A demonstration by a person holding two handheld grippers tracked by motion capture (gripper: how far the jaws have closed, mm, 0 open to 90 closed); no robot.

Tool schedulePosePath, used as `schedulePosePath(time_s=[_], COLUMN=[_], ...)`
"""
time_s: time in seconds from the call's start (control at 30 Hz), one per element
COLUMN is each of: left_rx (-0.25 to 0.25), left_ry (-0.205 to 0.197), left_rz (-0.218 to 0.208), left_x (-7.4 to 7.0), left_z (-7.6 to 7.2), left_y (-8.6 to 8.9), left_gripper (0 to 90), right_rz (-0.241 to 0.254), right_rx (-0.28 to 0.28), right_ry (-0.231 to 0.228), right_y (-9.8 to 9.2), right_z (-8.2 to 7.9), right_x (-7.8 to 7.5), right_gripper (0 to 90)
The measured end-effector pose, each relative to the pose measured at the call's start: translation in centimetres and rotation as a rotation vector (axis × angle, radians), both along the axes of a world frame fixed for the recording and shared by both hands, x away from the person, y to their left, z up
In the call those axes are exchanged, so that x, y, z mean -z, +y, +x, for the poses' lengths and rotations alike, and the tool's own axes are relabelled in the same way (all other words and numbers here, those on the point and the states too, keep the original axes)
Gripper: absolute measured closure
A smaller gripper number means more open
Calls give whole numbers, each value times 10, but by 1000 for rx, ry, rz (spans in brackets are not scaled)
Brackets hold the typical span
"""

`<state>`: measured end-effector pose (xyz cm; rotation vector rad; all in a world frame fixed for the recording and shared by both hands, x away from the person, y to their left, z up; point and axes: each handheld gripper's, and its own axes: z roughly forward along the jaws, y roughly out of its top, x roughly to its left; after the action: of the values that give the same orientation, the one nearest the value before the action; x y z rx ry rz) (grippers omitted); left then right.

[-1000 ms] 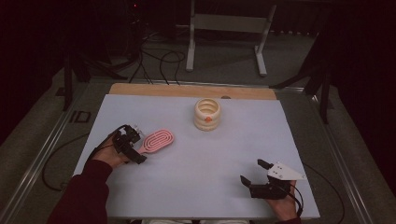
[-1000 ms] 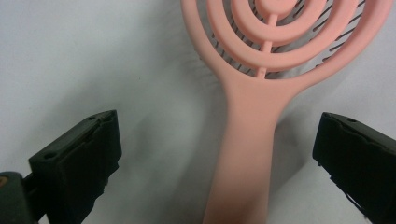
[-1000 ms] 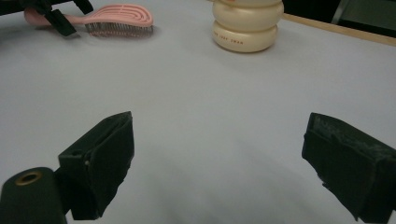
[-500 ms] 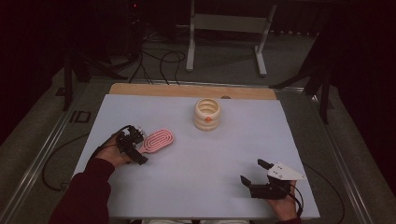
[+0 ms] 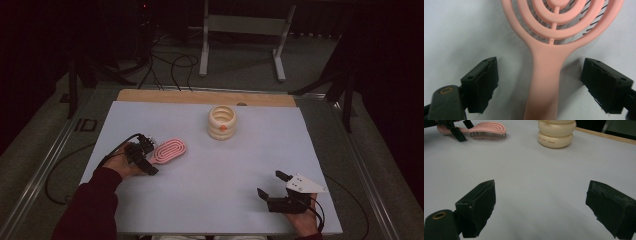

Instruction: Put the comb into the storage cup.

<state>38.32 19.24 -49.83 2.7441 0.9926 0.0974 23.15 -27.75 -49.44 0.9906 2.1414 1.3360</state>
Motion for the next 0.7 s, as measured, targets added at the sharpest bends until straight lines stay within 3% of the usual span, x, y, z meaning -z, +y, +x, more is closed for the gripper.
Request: schedulePosePath(time_s=[0.07, 0.27, 0.57, 0.7], left_rx=[6, 19, 41, 44], left_ry=[6, 8, 28, 29], left_rz=[4, 6, 18, 24], left_x=[-2, -6, -8, -9], left_z=[1, 4, 6, 7], left_y=[-1, -3, -8, -9], left_gripper=[185, 431, 626, 659], right_rz=[0, 0, 0, -1], right_rx=[0, 0, 0, -1], right_ry=[0, -1, -1, -4], right_y=[0, 0, 0, 0], right_z=[0, 0, 0, 0], right_x=[0, 0, 0, 0], right_gripper=[93, 94, 94, 94])
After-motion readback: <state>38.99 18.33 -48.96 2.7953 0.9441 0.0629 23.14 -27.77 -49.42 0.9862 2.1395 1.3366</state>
